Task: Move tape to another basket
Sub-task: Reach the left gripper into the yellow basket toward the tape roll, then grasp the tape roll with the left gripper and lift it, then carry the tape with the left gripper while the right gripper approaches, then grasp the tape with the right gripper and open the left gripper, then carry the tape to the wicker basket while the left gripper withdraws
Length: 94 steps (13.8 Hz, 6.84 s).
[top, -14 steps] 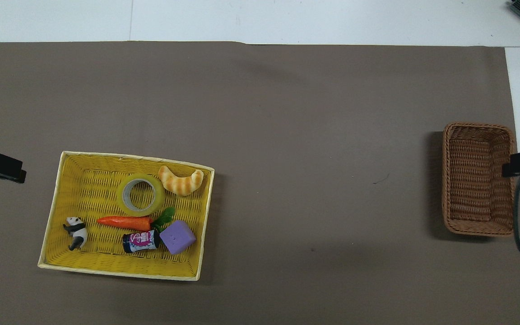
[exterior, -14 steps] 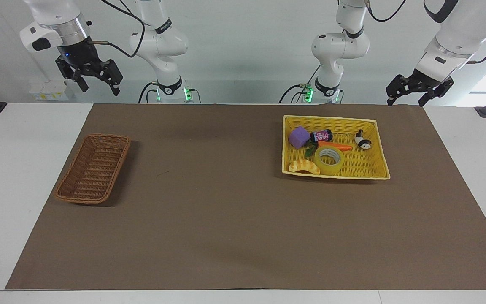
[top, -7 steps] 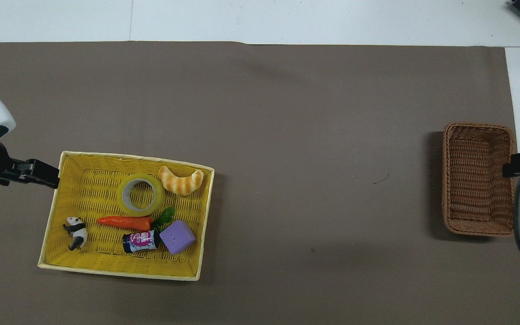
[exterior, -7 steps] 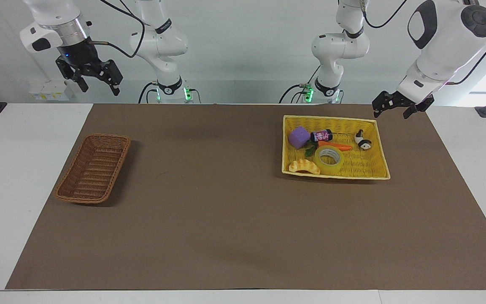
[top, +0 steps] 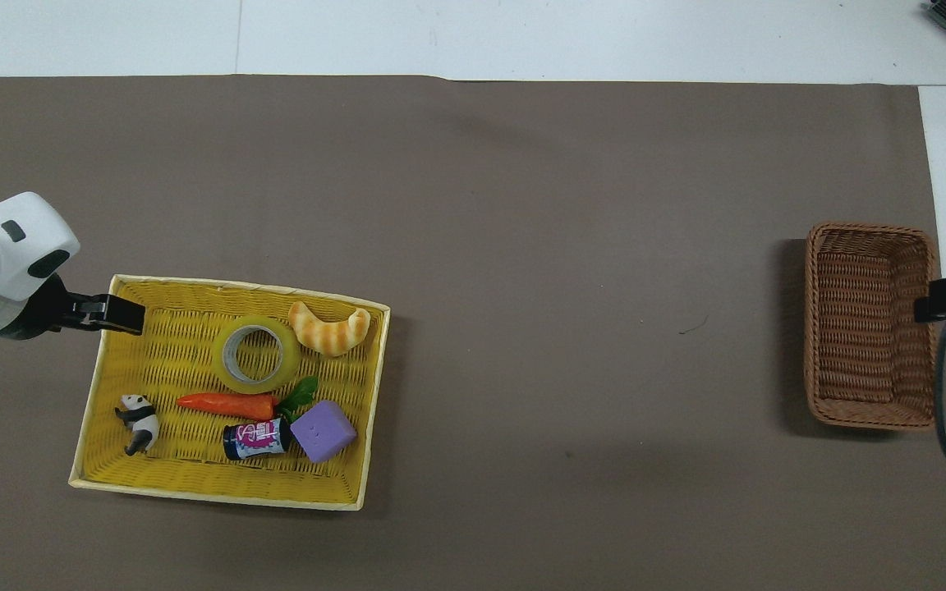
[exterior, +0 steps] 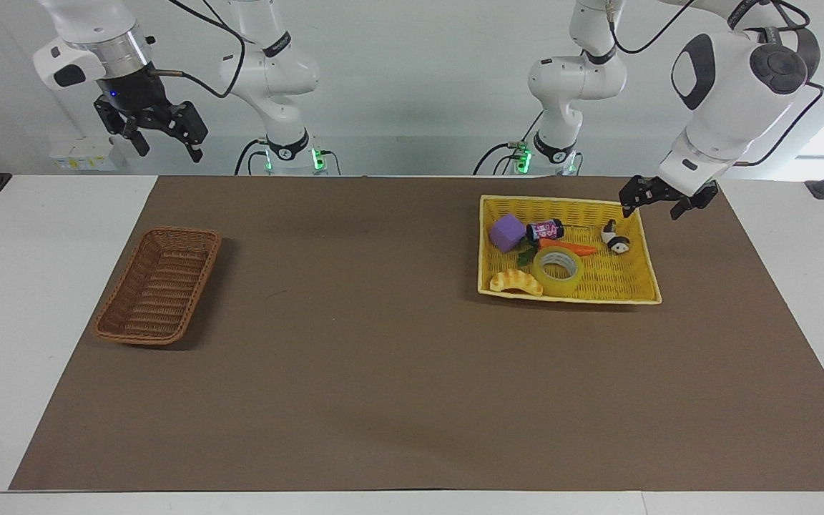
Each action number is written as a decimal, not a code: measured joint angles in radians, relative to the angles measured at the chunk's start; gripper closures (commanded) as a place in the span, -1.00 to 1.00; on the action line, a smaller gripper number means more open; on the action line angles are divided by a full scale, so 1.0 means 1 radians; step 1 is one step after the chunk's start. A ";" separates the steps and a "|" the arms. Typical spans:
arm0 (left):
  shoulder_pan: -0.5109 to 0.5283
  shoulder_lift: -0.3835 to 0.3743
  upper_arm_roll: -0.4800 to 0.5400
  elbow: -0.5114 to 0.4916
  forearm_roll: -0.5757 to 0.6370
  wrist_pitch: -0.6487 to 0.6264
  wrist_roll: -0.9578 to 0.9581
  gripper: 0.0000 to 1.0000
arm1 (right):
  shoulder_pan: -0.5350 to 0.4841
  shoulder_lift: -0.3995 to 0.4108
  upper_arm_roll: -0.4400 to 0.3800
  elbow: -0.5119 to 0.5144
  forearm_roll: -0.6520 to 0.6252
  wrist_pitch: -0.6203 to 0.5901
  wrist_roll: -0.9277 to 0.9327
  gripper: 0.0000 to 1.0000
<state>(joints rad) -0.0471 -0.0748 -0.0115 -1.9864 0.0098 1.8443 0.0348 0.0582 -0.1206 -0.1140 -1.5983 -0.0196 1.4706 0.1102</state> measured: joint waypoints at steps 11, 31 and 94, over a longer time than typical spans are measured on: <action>-0.159 0.067 -0.003 -0.433 -0.015 0.516 -0.244 -0.35 | -0.002 0.000 -0.003 0.000 0.000 0.000 0.000 -1.00; -0.101 0.131 0.018 0.074 -0.124 -0.040 -0.257 1.00 | 0.002 -0.008 0.000 -0.015 0.062 -0.002 0.000 -1.00; -0.068 0.119 -0.240 0.238 -0.284 0.064 -0.479 -1.00 | -0.231 0.104 -0.008 -0.435 0.086 0.541 -0.666 1.00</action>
<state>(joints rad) -0.1148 0.0437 -0.2515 -1.7486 -0.2746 1.9083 -0.4443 -0.1730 -0.0162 -0.1216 -2.0328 0.0666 2.0117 -0.5562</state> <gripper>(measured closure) 0.000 1.000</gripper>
